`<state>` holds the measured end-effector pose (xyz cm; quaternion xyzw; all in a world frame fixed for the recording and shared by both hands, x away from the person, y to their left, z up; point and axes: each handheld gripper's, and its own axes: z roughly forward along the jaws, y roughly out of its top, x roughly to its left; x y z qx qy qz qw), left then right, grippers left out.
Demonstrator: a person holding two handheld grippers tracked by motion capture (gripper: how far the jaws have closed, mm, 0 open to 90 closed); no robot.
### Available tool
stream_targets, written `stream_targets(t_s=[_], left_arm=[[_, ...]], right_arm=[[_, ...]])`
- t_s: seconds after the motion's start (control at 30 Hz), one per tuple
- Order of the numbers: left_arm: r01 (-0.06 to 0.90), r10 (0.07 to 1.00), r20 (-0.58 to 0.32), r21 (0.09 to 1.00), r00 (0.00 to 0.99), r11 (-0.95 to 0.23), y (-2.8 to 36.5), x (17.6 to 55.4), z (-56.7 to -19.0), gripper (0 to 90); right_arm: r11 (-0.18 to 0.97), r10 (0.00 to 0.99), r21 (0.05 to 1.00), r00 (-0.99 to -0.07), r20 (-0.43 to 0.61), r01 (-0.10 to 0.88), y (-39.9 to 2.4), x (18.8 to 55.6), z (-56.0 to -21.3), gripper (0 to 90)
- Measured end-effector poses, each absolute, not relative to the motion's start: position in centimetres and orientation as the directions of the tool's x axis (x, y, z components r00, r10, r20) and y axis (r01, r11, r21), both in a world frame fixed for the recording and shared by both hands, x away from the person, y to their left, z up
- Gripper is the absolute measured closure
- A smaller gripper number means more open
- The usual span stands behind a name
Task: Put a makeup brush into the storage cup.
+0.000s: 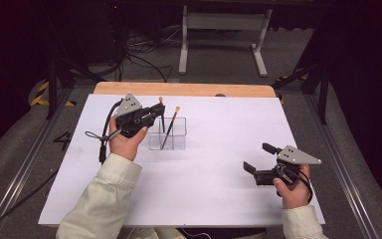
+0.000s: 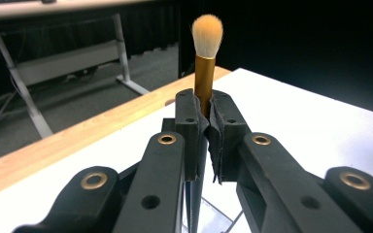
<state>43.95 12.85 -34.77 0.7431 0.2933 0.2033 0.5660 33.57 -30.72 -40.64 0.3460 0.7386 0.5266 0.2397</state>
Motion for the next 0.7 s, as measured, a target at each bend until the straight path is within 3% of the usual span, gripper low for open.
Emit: stream_targets(t_s=[0.57, 0.6, 0.67, 0.7], left_arm=[[0.305, 0.632, -0.117, 0.932, 0.766, -0.197, 12.8, 45.0, -35.9, 83.1], [0.309, 0.625, -0.124, 0.931, 0.770, -0.195, 12.7, 45.0, -35.9, 78.5], [0.316, 0.622, -0.141, 0.931, 0.771, -0.181, 12.8, 45.1, -35.8, 53.1], [0.314, 0.622, -0.140, 0.933, 0.770, -0.178, 12.7, 44.9, -35.7, 50.5]], right_arm=[[0.208, 0.765, 0.942, -0.643, 0.010, 0.262, -30.8, 33.5, -40.6, 1.7], [0.209, 0.765, 0.942, -0.644, 0.009, 0.261, -30.8, 33.5, -40.5, 1.6], [0.210, 0.764, 0.943, -0.645, 0.007, 0.259, -30.8, 33.5, -40.5, 1.6], [0.208, 0.764, 0.943, -0.645, 0.010, 0.260, -30.8, 33.5, -40.5, 1.6]])
